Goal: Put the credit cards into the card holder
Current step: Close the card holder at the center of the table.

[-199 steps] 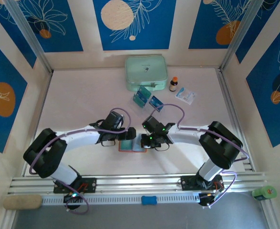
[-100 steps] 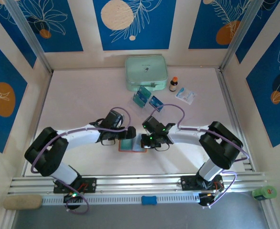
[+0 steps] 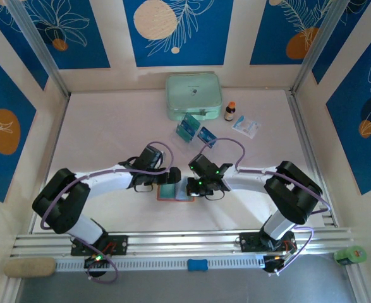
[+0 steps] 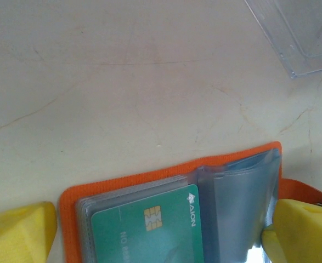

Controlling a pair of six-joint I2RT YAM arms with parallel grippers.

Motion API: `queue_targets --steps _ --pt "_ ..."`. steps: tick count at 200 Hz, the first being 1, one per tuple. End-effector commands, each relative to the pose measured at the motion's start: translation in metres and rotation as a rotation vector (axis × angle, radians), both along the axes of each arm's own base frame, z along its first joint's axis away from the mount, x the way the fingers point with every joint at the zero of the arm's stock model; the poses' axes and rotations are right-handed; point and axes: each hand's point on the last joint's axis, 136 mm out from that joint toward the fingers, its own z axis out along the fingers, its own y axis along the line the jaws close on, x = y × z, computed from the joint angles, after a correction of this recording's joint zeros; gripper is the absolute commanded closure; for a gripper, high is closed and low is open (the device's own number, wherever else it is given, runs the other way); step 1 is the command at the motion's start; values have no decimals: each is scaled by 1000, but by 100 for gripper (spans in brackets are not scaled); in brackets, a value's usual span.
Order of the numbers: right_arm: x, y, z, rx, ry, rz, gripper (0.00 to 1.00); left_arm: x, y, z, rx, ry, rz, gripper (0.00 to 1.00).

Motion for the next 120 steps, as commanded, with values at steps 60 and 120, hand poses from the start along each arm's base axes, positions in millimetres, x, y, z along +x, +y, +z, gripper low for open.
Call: queue_targets --steps 60,120 --pt "-28 -37 -37 -168 97 -8 100 -4 -34 40 -213 -36 -43 0" --pt "-24 -31 -28 -156 81 3 100 0 -47 74 -405 -87 -8 0"
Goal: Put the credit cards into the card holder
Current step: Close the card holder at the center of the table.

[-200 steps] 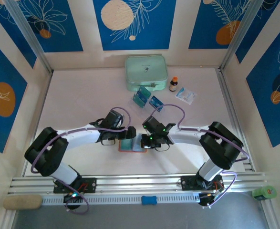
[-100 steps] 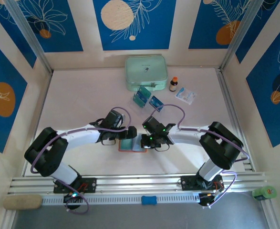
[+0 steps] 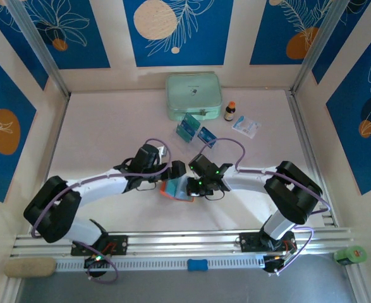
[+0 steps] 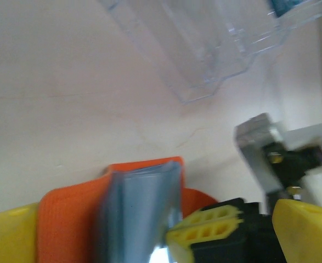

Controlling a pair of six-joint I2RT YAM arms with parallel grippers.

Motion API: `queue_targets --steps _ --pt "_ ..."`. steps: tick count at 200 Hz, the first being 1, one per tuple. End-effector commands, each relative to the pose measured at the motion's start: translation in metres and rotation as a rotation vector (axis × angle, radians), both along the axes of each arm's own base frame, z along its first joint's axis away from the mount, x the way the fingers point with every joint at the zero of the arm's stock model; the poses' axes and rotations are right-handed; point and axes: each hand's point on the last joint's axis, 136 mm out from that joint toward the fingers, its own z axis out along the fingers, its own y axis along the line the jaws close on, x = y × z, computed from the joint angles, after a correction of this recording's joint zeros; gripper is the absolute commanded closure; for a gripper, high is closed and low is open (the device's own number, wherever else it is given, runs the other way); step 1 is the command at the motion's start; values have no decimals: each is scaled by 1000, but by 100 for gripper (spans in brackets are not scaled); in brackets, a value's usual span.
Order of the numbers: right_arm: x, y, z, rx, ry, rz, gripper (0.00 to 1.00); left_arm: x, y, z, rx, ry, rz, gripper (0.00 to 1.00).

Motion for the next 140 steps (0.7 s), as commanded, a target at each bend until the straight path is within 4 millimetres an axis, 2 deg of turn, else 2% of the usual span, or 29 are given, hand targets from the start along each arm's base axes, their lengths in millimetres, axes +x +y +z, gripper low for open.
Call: queue_targets --steps 1,29,56,83,100,112,140 --pt "-24 -31 -28 -156 81 3 100 -4 -16 24 -136 -20 -18 0" --pt "-17 -27 -6 -128 48 12 100 -3 -17 27 -170 -22 -8 0" --pt "-9 -25 25 -66 2 -3 100 -4 -17 27 -172 -20 -6 0" --pt "-3 -35 46 -31 -32 -46 99 -4 -16 26 -170 -17 -3 0" --pt "-2 -48 50 -39 -41 -77 97 -4 -16 27 -172 -18 -2 0" --pt "-1 -55 49 -43 -40 -97 92 -4 -16 27 -172 -20 -3 0" --pt "-1 -63 45 -43 -24 -115 69 -4 -16 28 -172 -18 -2 0"
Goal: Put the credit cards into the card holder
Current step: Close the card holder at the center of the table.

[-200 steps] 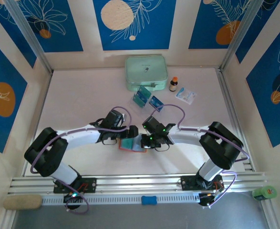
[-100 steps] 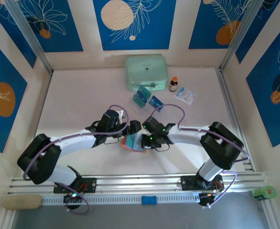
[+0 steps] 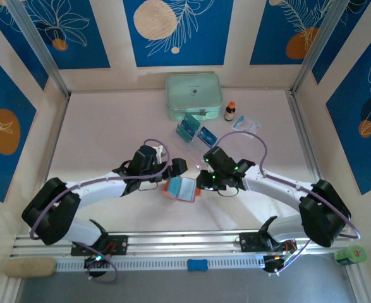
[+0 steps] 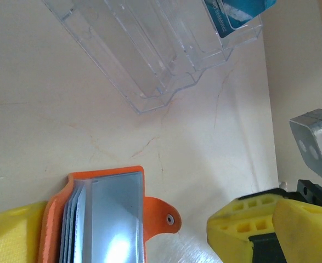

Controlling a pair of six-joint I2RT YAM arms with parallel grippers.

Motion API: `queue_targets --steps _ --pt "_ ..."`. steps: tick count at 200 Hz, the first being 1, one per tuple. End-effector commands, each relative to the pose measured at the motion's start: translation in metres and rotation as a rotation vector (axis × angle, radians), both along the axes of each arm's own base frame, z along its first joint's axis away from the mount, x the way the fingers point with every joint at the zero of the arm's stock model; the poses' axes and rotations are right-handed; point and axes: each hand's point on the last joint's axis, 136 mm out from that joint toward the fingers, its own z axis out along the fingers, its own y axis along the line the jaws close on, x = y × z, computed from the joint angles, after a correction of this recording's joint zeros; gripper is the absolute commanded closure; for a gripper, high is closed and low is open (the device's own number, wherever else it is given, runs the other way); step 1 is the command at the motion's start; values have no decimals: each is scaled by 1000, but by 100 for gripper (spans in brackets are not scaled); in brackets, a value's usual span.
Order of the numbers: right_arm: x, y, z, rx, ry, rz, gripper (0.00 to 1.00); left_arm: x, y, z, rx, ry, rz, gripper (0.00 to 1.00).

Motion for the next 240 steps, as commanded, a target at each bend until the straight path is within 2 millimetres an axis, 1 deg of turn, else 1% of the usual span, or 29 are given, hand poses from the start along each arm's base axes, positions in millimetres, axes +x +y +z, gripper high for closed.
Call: queue_targets --steps 1,16,31,92,113,136,179,240 --pt "-11 -16 -13 -49 48 -6 69 -4 -5 11 -38 -16 -20 0" --pt "-11 -15 -17 -49 58 -4 64 -5 -5 11 -38 -15 -21 0" --pt "-10 -13 -21 -49 69 -4 62 -5 -4 11 -37 -15 -20 0" --pt "-4 -7 -41 -68 101 -9 63 -6 -3 10 -24 -10 -24 0" --pt "-1 -6 -44 -68 102 -13 67 -6 -3 11 -21 -12 -23 0" --pt "2 -6 -45 -63 103 -18 75 -6 -2 12 -16 -15 -22 0" --pt "9 -1 -42 -21 100 -16 100 -7 -1 13 -16 -16 -23 0" --pt "29 23 -28 133 95 -15 100 -7 -3 19 -39 -14 -24 0"
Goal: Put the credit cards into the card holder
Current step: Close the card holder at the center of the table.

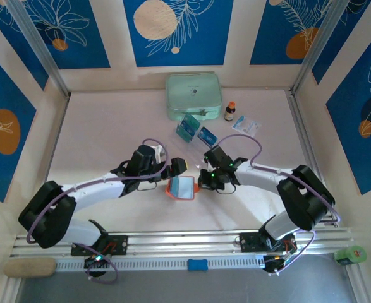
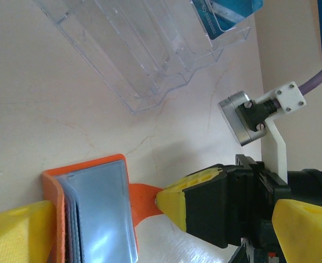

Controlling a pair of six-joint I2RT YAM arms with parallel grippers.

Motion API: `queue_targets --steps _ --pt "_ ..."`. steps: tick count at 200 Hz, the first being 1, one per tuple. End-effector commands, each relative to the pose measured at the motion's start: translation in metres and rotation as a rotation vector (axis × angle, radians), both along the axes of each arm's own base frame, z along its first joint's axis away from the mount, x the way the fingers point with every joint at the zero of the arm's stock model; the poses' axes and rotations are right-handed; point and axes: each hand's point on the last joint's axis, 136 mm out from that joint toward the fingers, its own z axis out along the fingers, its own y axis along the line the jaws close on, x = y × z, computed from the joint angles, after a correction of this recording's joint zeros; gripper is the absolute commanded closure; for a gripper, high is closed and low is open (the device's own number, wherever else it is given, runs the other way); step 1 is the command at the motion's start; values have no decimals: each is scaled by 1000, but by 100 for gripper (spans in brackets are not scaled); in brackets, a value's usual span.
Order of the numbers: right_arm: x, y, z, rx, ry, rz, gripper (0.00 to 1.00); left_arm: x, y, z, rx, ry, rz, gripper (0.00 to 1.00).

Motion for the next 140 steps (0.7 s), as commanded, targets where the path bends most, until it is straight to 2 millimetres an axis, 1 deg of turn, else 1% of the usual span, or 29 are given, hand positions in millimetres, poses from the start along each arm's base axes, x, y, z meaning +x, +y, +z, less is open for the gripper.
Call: queue_targets --steps 1,26,61,102,124,134,140 --pt "11 19 13 101 -5 10 100 -4 -6 12 -35 -8 -24 0" --pt "16 21 13 119 -1 2 100 -5 -10 14 -54 -2 -27 0" --pt "23 20 9 144 8 -16 100 -8 -23 15 -63 2 -50 0" --pt "29 19 11 175 15 -31 100 -9 -38 6 -56 12 -68 0" --pt "32 9 16 176 7 -54 80 -11 -42 -5 -36 26 -71 0" --pt "32 3 20 173 1 -70 75 -13 -43 -10 -24 32 -73 0" --pt "32 -3 21 170 -2 -83 74 -14 -43 -14 -15 35 -72 0"
